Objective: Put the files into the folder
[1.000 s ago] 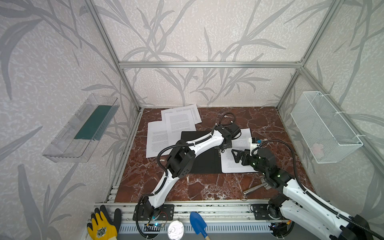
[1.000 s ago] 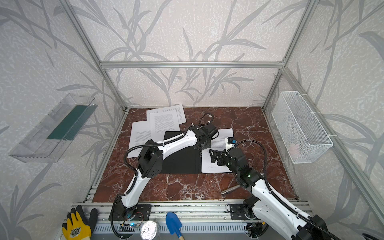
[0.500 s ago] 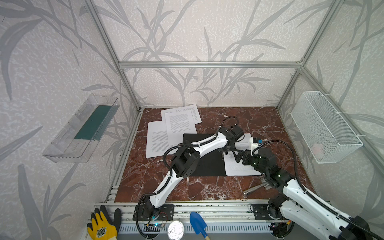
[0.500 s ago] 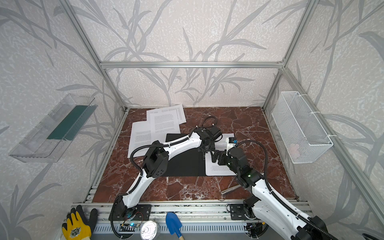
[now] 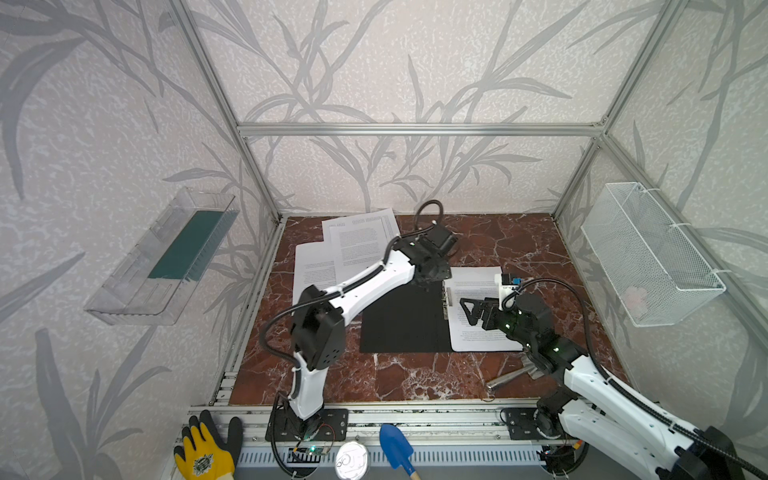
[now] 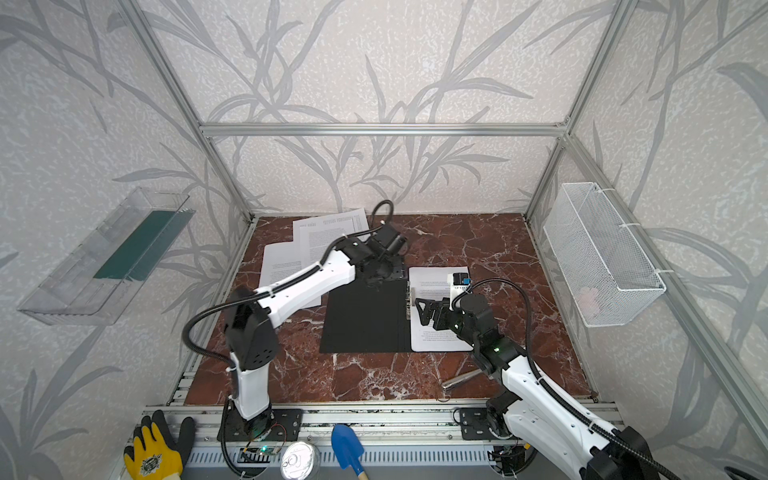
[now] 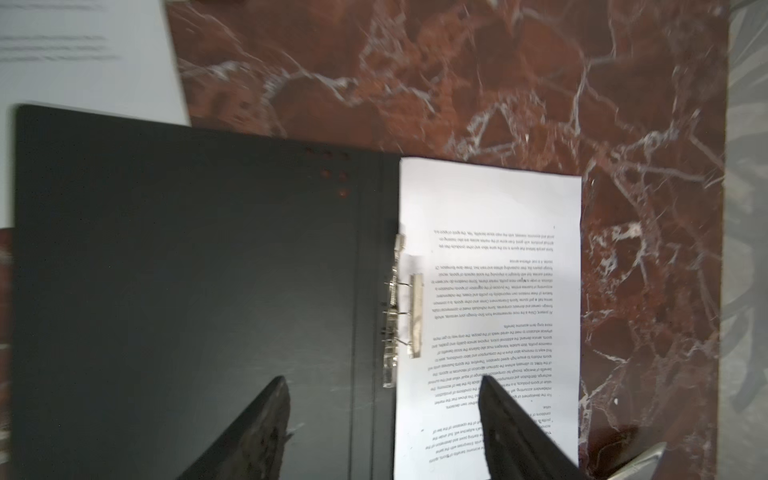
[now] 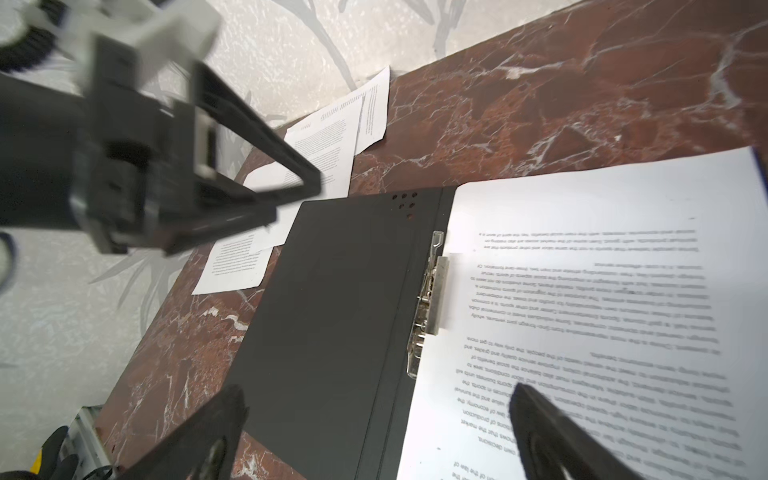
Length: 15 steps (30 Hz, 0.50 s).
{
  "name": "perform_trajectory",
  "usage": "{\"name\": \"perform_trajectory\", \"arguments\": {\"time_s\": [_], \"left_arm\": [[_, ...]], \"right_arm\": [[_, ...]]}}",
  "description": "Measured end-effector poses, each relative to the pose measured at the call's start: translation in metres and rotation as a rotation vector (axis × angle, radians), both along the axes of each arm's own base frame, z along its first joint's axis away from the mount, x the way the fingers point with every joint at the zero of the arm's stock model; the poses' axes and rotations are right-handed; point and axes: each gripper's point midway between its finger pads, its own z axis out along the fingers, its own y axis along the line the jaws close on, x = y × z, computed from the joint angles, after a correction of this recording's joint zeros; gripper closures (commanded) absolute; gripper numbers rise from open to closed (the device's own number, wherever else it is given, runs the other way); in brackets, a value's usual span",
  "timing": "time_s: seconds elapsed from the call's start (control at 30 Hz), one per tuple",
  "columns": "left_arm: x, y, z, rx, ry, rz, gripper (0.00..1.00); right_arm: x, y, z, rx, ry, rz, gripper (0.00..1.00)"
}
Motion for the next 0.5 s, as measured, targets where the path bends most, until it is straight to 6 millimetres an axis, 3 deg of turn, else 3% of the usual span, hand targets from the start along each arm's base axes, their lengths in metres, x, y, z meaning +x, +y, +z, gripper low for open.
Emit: {"name": "perform_trajectory", "arguments": {"time_s": [0.03, 0.1, 0.23, 0.33, 0.5], "left_arm": [[0.007, 0.026, 0.002, -0.018, -0.012, 0.037, 0.18], [0.018, 0.074, -0.006, -0.032, -0.012, 0.107, 0.01], [0.031, 0.170, -0.055, -0.049, 0.064, 0.284, 0.01], [0.035, 0.218, -0.078, -0.093, 0.116, 0.381, 0.02], [0.068, 0.262, -0.083, -0.239, 0.107, 0.432, 0.07]], "right_arm": [[0.001, 0.006, -0.005, 0.005, 0.017, 0.025, 0.01], [0.002, 0.017, -0.017, 0.015, 0.051, 0.073, 0.01], [-0.003, 0.038, -0.031, 0.034, 0.093, 0.170, 0.01], [-0.009, 0.050, -0.027, 0.055, 0.078, 0.227, 0.01], [-0.010, 0.059, -0.012, 0.097, 0.022, 0.266, 0.01]]}}
